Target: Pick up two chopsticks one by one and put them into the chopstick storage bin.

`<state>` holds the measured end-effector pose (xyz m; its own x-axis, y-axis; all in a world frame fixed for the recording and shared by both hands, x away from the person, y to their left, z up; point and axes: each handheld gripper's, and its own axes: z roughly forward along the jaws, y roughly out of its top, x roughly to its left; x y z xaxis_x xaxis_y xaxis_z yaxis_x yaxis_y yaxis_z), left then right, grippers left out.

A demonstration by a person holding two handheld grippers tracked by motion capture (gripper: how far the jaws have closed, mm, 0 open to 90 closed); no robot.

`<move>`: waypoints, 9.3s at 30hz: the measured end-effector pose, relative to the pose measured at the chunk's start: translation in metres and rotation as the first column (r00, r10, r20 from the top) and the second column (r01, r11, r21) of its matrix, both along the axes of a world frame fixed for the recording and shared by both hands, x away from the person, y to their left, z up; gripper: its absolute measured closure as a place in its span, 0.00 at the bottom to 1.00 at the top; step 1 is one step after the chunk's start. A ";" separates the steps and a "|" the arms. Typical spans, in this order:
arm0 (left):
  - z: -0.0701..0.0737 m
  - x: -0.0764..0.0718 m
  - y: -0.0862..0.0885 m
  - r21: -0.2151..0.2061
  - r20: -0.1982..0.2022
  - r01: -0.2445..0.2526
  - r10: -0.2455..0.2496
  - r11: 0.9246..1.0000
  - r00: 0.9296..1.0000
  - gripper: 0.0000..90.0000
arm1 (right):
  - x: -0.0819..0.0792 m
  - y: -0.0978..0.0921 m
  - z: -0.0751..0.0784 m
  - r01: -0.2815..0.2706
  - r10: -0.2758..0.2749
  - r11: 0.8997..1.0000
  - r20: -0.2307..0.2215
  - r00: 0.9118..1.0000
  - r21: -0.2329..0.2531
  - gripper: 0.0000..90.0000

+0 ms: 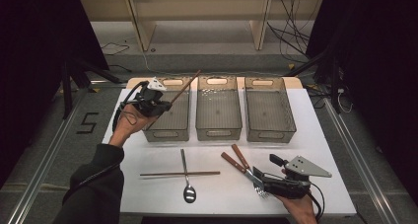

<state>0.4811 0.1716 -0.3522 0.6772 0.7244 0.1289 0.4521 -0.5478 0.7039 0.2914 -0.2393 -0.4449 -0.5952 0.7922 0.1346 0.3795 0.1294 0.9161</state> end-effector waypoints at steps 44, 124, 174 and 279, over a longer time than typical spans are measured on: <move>-0.048 0.045 0.022 -0.042 -0.102 -0.225 0.220 0.973 0.970 0.93 | 0.000 0.000 0.000 -0.005 0.005 1.000 -0.001 1.000 0.000 0.27; -0.078 -0.090 -0.036 0.204 -0.334 0.281 -0.203 0.938 0.921 0.22 | -0.001 0.000 0.000 -0.002 0.002 1.000 0.001 1.000 -0.003 0.27; -0.108 -0.101 -0.050 0.258 -0.434 0.530 -0.393 0.808 0.811 0.93 | -0.001 0.000 0.000 -0.001 0.001 1.000 0.000 1.000 -0.002 0.27; -0.027 0.054 0.015 -0.099 -0.056 -0.157 0.152 0.983 0.987 0.94 | 0.001 -0.005 -0.002 0.015 -0.014 1.000 -0.015 1.000 0.023 0.27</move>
